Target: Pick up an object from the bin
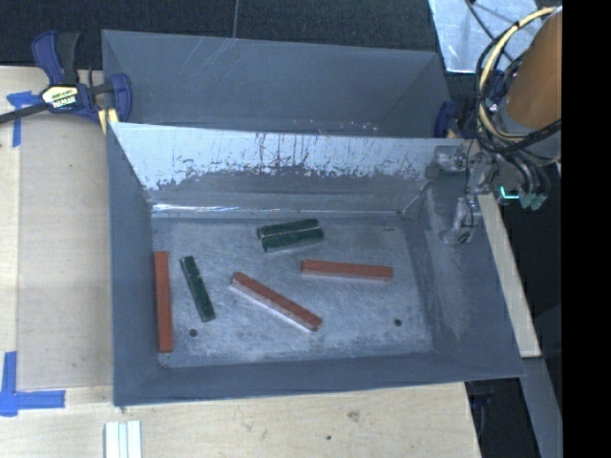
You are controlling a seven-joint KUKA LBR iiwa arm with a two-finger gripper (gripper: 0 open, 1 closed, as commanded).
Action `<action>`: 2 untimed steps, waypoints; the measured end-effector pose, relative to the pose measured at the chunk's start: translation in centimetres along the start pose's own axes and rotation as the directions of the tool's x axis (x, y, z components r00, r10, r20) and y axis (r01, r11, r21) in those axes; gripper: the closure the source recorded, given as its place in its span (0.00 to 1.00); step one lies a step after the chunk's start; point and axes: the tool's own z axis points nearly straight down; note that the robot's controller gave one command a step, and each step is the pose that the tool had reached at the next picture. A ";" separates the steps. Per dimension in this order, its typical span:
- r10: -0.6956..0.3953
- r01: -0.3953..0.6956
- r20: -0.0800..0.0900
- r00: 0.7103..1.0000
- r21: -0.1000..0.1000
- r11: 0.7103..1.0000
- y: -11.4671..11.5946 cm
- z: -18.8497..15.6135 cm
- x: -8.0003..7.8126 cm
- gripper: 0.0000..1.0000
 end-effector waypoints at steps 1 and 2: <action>0.157 -0.157 -0.001 0.988 -0.002 0.988 0.6 14.2 0.9 0.00; 0.162 -0.162 0.003 0.987 -0.002 0.987 4.5 15.0 3.5 0.00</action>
Offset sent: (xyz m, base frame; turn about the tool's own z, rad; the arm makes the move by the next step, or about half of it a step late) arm -0.0074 0.0062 -0.1377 0.1575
